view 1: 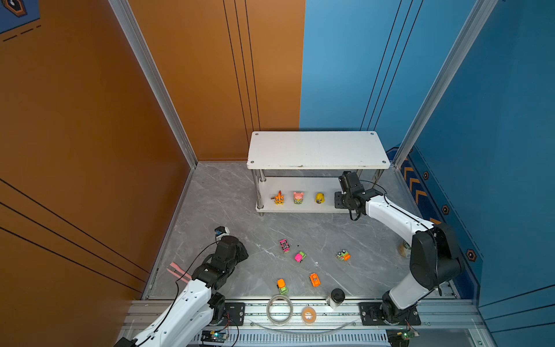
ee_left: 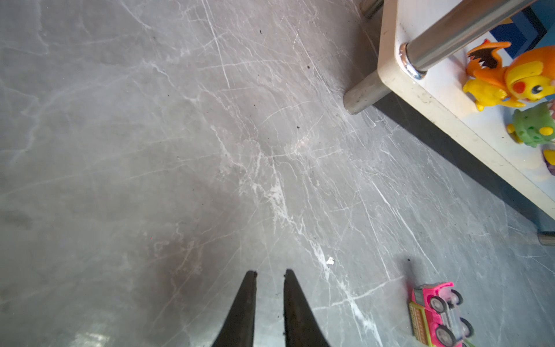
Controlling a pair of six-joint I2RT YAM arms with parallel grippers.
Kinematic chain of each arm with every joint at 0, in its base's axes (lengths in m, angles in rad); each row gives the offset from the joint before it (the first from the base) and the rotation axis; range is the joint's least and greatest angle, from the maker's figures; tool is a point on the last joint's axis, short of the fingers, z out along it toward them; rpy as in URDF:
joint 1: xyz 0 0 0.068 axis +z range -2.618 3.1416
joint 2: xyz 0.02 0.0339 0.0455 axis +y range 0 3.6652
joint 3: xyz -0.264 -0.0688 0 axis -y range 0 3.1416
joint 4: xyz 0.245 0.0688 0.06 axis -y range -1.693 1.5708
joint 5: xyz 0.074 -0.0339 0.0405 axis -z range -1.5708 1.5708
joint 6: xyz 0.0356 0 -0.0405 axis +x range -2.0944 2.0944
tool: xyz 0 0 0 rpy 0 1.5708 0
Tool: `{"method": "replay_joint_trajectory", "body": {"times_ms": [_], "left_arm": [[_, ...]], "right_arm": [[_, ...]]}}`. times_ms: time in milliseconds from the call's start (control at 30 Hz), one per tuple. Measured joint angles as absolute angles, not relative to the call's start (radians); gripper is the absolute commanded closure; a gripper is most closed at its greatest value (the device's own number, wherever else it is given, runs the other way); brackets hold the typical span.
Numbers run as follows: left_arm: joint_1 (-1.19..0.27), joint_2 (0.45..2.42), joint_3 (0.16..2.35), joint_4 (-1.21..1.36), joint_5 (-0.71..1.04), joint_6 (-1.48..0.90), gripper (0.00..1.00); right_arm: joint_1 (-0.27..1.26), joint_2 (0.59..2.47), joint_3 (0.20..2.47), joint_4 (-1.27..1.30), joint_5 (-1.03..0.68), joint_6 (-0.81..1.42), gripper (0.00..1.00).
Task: Place and organize the plastic toys onto the shelf
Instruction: 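Lower the Lucario figure onto the shelf beside the yellow-haired figure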
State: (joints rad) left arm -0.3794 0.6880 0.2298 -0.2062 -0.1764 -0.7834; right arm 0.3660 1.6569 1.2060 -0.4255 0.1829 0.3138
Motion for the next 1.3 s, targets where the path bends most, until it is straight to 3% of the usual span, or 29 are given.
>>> {"method": "replay_joint_trajectory", "body": {"times_ms": [700, 1300], "left_arm": [[-0.379, 0.694, 0.230, -0.205, -0.179, -0.784, 0.80], [-0.380, 0.694, 0.230, -0.205, -0.180, -0.787, 0.79]], "right_arm": [[0.344, 1.732, 1.277, -0.426, 0.166, 0.315, 0.86], [0.327, 1.741, 1.290, -0.427, 0.132, 0.326, 0.52]]}}
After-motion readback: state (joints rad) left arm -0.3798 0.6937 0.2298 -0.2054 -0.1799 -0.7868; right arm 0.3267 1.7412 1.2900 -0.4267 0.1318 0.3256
